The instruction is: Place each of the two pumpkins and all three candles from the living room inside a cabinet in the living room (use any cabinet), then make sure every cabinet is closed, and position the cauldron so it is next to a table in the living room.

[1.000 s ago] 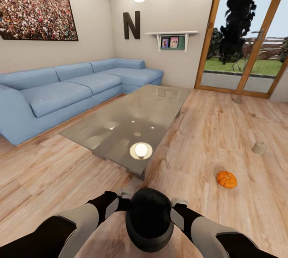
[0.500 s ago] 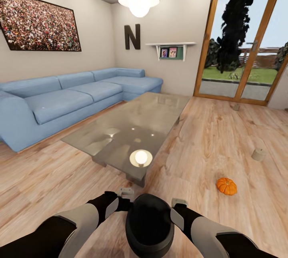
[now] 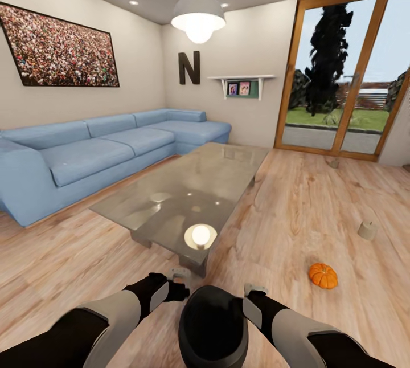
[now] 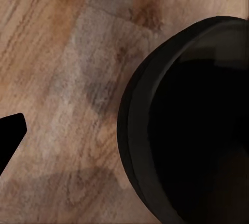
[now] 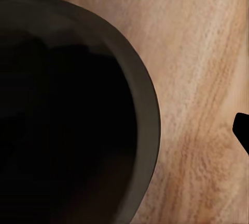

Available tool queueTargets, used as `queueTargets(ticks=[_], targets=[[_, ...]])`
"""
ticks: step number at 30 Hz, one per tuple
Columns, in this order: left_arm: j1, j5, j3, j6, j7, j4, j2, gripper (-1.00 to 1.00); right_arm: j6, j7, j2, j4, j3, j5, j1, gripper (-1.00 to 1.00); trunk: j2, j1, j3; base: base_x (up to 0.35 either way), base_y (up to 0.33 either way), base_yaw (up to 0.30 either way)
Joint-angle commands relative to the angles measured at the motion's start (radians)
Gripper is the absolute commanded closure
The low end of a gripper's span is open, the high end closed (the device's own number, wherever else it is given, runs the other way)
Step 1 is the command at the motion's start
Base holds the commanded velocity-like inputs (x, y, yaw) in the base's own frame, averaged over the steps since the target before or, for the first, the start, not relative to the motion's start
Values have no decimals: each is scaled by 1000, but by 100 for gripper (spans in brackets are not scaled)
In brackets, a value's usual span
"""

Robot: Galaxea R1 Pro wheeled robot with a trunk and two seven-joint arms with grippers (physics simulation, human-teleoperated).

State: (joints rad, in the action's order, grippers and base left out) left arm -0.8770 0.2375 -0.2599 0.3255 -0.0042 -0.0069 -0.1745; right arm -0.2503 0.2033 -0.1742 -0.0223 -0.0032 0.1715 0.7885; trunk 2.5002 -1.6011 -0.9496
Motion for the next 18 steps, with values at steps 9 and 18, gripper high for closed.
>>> queueTargets(ticks=[9, 18], targets=[[0, 9, -9, 4, 0, -1, 0, -100, -5, 5, 0, -2, 0, 7, 0, -100, -49, 28, 29, 0, 0, 0], [0, 9, -9, 4, 0, -1, 0, -100, -5, 5, 0, -2, 0, 8, 0, -100, -112, 62, 57, 0, 0, 0]])
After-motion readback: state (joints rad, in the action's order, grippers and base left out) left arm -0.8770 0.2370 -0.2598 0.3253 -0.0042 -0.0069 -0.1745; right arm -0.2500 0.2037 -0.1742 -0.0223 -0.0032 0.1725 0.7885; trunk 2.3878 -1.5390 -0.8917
